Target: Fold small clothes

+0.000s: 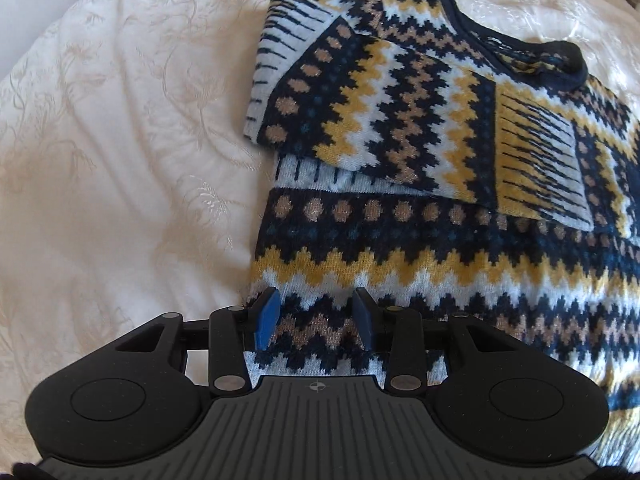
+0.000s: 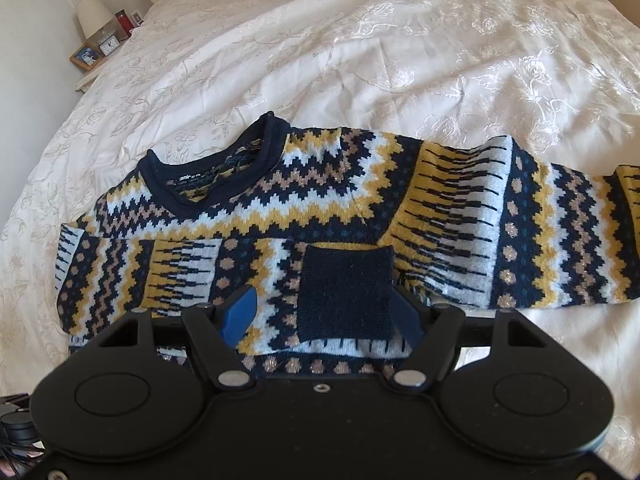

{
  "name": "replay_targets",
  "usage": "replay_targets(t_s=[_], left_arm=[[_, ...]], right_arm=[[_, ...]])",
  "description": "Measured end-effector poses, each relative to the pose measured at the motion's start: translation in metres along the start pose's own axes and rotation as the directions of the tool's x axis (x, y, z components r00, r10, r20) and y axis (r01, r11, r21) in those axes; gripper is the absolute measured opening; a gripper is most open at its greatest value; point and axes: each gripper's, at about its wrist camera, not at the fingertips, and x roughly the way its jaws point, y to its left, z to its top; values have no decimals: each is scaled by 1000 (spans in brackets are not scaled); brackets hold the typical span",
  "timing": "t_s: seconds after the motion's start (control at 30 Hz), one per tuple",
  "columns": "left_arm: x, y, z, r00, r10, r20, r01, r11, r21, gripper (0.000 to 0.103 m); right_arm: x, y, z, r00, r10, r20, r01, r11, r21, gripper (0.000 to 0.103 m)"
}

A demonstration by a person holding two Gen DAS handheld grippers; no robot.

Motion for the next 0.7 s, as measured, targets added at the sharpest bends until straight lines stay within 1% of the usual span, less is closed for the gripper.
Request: replay_targets(t_s=[0.07, 0.1, 0.17, 0.2, 0.23, 0.27, 0.3, 0.33, 0.37, 0.4, 0.43, 0.47, 0.5, 0.57, 0.7], left_arm=[[4, 3, -3, 1000, -18, 20, 18, 999, -33, 49], [5, 2, -4, 999, -16, 29, 17, 999, -37, 52], [9, -1, -7, 999, 13, 42, -12, 1000, -19, 64], [10, -4, -7, 998, 29, 49, -29, 1000, -6, 67], [12, -7, -8, 996, 68, 56, -68, 998, 6, 81], [14, -8, -10, 992, 111, 60, -112, 994, 6, 97], [16, -7, -12, 989, 134, 66, -134, 991, -7, 102], [18, -3, -14, 990, 124, 69, -122, 992, -32, 103], [19, 3, -15, 993, 97, 66, -92, 993, -70, 103], [20, 7, -17, 995, 78, 63, -71, 992, -102, 103], [20, 13, -19, 996, 57, 63, -49, 991, -129, 103], [20, 15, -19, 996, 50, 68, -41, 991, -126, 103], [20, 15, -19, 996, 47, 77, -39, 993, -109, 103], [21, 16, -19, 994, 48, 96, -39, 995, -94, 103], [21, 15, -17, 992, 63, 109, -52, 994, -99, 103]], right_arm=[[11, -6, 4, 1000, -14, -13, 14, 1000, 9, 75], [16, -8, 5, 1000, -19, -18, 19, 1000, 11, 75], [26, -14, 6, 999, -22, -32, 23, 1000, 8, 75], [28, -16, 7, 999, -21, -37, 21, 1000, 7, 73], [32, -18, 7, 999, -12, -45, 13, 1000, 9, 69], [35, -19, 7, 999, 0, -50, 1, 1000, 11, 66], [37, -19, 7, 998, 9, -56, -9, 1000, 12, 62], [38, -19, 8, 998, 5, -63, -4, 1000, 10, 60], [39, -19, 7, 998, -6, -64, 6, 1000, 1, 57], [40, -19, 7, 998, -13, -64, 12, 1000, -6, 46], [39, -18, 8, 998, -24, -66, 24, 1000, -12, 29], [37, -19, 9, 997, -33, -65, 32, 999, -14, 21], [35, -18, 9, 998, -31, -62, 30, 999, -14, 18], [27, -15, 13, 998, -23, -50, 21, 999, -36, 16], [6, 2, 27, 1000, -30, 9, 31, 990, -140, 13]])
